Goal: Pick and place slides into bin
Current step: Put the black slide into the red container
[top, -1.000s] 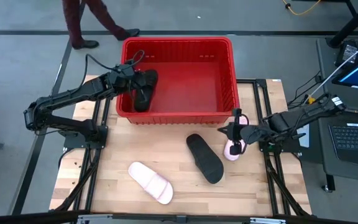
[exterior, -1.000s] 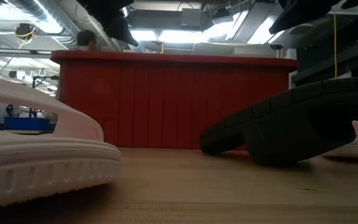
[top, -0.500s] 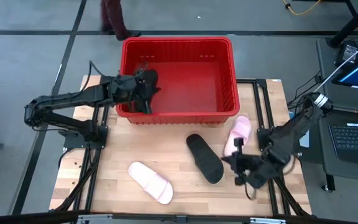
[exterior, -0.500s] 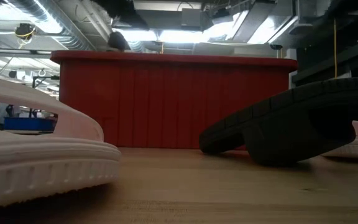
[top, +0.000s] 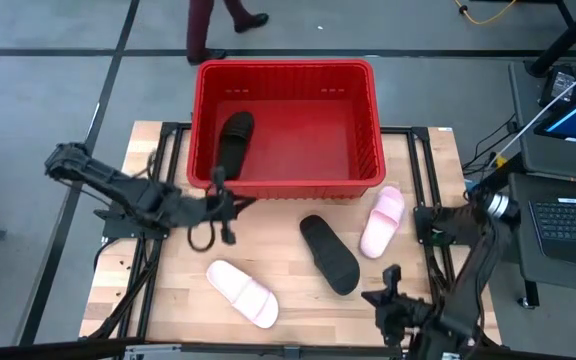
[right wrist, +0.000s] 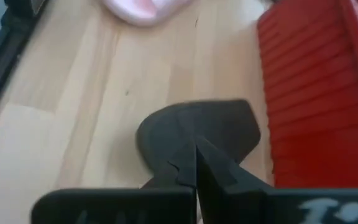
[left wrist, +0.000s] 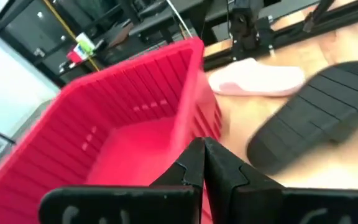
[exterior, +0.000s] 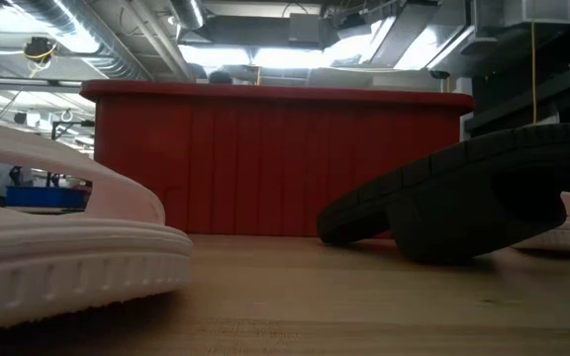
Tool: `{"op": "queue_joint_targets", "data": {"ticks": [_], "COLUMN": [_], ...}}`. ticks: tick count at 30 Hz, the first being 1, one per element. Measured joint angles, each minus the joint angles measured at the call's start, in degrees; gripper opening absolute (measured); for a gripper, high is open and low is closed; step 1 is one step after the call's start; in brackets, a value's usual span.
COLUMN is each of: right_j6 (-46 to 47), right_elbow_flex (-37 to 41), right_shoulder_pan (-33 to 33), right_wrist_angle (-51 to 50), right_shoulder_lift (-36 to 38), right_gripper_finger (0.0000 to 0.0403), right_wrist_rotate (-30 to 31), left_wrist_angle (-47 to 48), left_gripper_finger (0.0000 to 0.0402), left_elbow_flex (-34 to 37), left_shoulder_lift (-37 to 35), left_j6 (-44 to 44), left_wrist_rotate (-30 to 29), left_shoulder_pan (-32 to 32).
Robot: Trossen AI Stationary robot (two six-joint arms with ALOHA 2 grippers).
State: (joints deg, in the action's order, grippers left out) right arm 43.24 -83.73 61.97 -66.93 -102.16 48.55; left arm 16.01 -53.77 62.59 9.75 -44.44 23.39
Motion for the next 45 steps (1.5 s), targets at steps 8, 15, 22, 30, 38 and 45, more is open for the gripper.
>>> {"op": "queue_joint_targets", "data": {"ticks": [8,15,22,30,38,45], "right_j6": [4.2,4.7,7.8,11.0,13.6,18.0], "right_elbow_flex": [-10.5,-17.5,-18.0,-16.6,-13.6,-11.1], "right_shoulder_pan": [1.5,-0.2,-0.4,-0.6,-0.7,-0.7], "right_wrist_angle": [-2.2,-4.7,-9.8,-11.0,-10.1,-8.1], "right_shoulder_lift": [-10.0,-15.5,-16.0,-16.0,-16.0,-16.0], "right_gripper_finger": [0.0006,0.0004,0.0007,0.0074,0.0177,0.0191], "right_wrist_rotate": [-4.6,-10.7,-11.2,-12.7,-14.3,-14.3], "left_wrist_angle": [-9.8,-14.8,-14.6,-14.6,-14.5,-14.5], "left_gripper_finger": [0.0002,0.0003,0.0001,0.0003,0.0005,0.0001], "left_elbow_flex": [8.4,11.1,11.2,11.2,11.2,11.2], "left_shoulder_lift": [0.1,0.1,0.1,0.1,0.1,0.1], "left_j6": [-9.5,-10.6,-12.0,-12.2,-12.2,-12.2], "left_wrist_rotate": [-6.9,-6.5,-6.0,-4.4,-4.3,-4.3], "left_shoulder_pan": [11.6,15.4,16.1,16.1,16.1,16.1]}}
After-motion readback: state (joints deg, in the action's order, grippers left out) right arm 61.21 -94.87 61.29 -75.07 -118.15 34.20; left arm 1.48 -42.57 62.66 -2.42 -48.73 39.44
